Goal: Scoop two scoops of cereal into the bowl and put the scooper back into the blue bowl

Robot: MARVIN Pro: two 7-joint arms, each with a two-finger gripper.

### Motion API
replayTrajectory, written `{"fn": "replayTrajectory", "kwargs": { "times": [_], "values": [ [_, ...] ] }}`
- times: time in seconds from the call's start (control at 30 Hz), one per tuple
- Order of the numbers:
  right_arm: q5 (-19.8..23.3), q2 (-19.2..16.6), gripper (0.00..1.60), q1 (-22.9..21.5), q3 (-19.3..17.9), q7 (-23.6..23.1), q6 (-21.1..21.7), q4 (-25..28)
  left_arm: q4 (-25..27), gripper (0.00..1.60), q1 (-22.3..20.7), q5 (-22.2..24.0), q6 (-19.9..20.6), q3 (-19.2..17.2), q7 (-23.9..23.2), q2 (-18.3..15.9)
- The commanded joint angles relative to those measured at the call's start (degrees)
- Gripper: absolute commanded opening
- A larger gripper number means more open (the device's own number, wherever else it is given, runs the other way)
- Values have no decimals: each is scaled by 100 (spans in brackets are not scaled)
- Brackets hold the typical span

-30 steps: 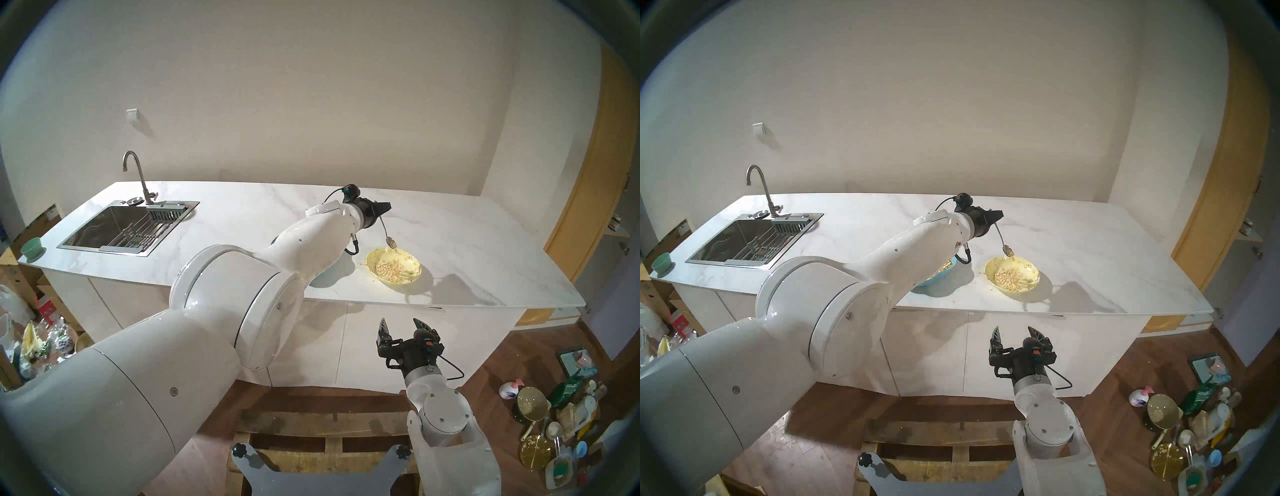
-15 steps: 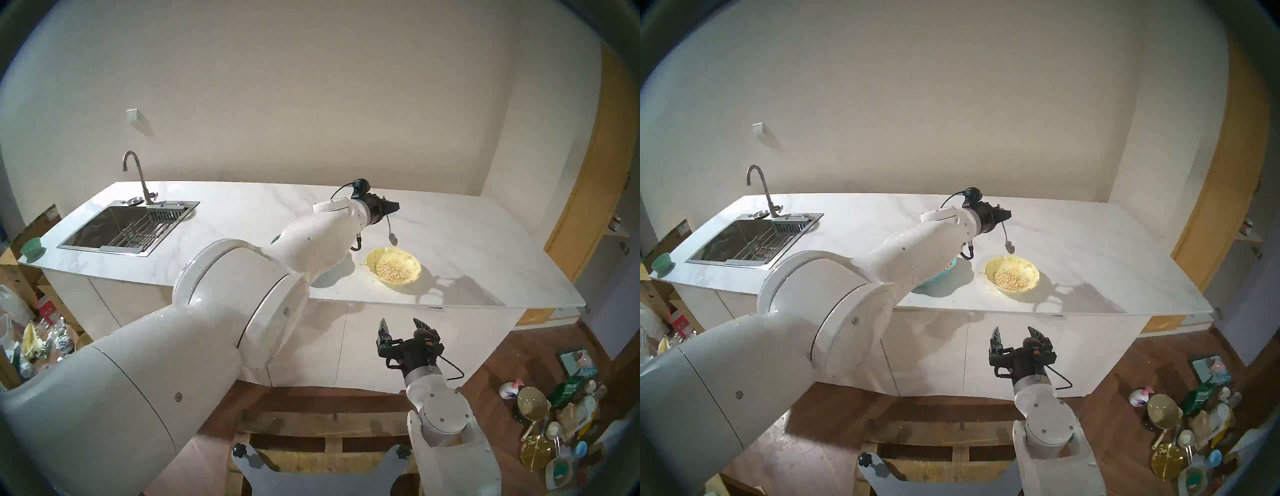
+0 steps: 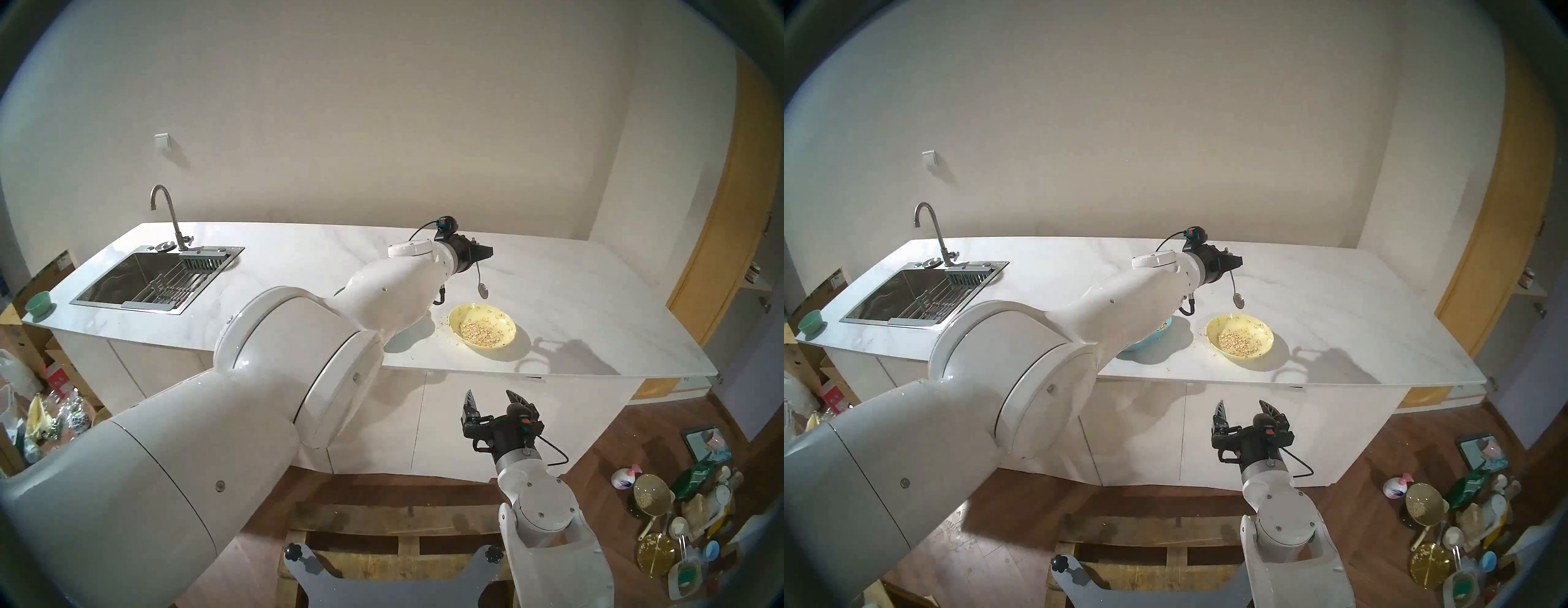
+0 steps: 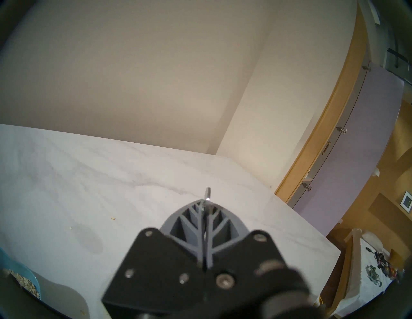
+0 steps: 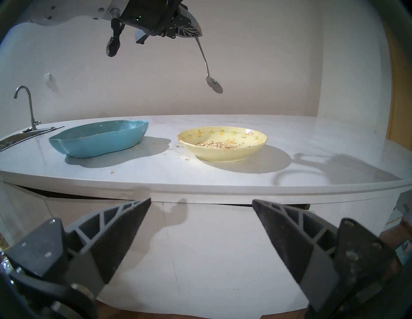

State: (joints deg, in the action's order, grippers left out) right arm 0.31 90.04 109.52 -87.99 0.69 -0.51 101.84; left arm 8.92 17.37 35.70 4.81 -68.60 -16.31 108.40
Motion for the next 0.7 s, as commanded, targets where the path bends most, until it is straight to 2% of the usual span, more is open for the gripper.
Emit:
{"fn": "replayTrajectory", "kwargs": {
  "times": [0.0,0.2,0.23,0.33,0.37,0.43,0.67],
  "values": [
    [1,6,160,-30,0,4,-31,148,-22,0,-325,300,290,-354,120,39],
    [1,6,160,-31,0,4,-31,147,-104,0,-411,661,789,-1072,280,-150],
    [1,6,160,-32,0,4,-32,145,-129,0,-434,819,905,-1289,354,-200],
    [1,6,160,-32,0,4,-32,144,-165,0,-470,1109,1140,-1616,446,-379],
    [1,6,160,-32,0,4,-32,144,-165,0,-470,1109,1140,-1616,446,-379],
    [1,6,160,-32,0,4,-32,144,-200,0,-493,1299,1292,-1911,471,-549],
    [1,6,160,-32,1,4,-32,144,-217,0,-539,1471,1583,-2323,424,-980]
  ]
}}
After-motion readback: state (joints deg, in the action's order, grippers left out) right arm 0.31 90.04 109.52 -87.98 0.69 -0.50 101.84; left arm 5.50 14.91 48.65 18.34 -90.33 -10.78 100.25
